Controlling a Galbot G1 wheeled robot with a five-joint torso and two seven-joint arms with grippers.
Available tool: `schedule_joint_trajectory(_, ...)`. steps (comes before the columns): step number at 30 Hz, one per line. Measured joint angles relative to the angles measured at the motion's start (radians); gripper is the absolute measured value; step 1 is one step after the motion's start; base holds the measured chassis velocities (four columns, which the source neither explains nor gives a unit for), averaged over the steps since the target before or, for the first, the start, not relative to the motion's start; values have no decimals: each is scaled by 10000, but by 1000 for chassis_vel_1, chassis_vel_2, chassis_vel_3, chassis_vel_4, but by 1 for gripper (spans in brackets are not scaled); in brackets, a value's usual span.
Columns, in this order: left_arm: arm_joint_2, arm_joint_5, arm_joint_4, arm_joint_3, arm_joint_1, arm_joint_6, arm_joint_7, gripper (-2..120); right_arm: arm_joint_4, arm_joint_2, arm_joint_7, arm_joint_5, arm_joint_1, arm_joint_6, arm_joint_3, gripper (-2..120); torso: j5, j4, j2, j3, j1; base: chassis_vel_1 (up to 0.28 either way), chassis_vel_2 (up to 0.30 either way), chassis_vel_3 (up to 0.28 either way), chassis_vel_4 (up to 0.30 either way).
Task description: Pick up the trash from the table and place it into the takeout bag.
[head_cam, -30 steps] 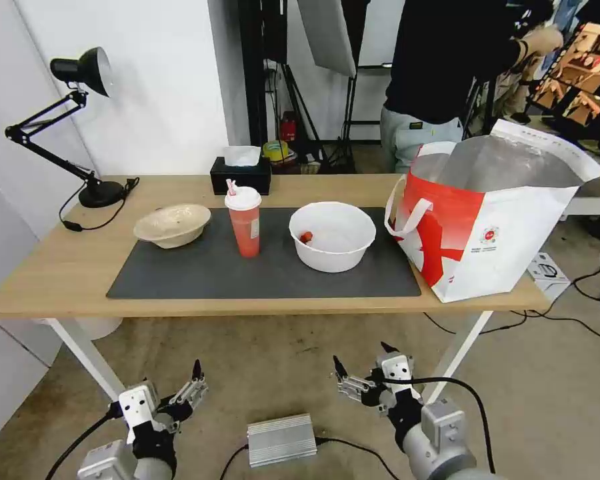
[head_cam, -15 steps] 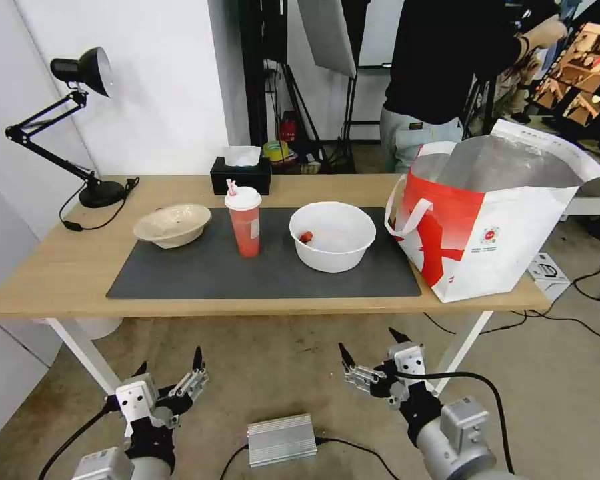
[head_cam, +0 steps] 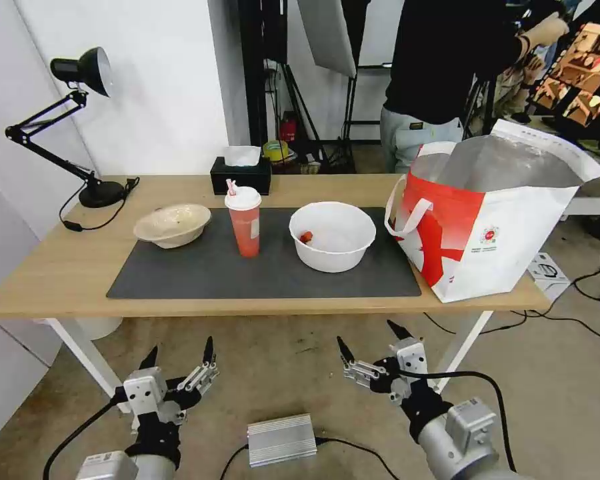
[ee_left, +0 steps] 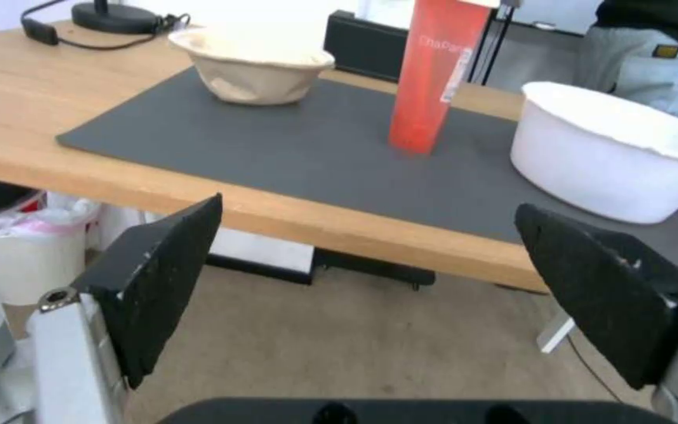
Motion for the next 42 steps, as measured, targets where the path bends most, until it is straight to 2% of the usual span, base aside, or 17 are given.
schedule_joint_trajectory(22, 45, -1, 61, -215, -239, -453, 112, 100, -13, 41, -211, -18, 229, 1725, 148, 100, -1, 0, 0, 0, 0, 0, 0, 0, 0)
schedule_joint_trajectory(30, 48, -32, 137, -233, -338, -433, 104, 100, -16, -69, -337, 488, 608, 2572, 209, 100, 0, 0, 0, 0, 0, 0, 0, 0, 0)
schedule_joint_trajectory(36, -17, -33, 198, -212, -386, -414, 92, 100, -133, -121, -354, 861, 1075, 2647, 194, 100, 0, 0, 0, 0, 0, 0, 0, 0, 0)
schedule_joint_trajectory(42, -39, -8, 249, -195, -445, -410, 91, 100, -633, -527, -358, 1354, 1919, 2656, 79, 100, 0, -1, 0, 0, 0, 0, 0, 0, 0)
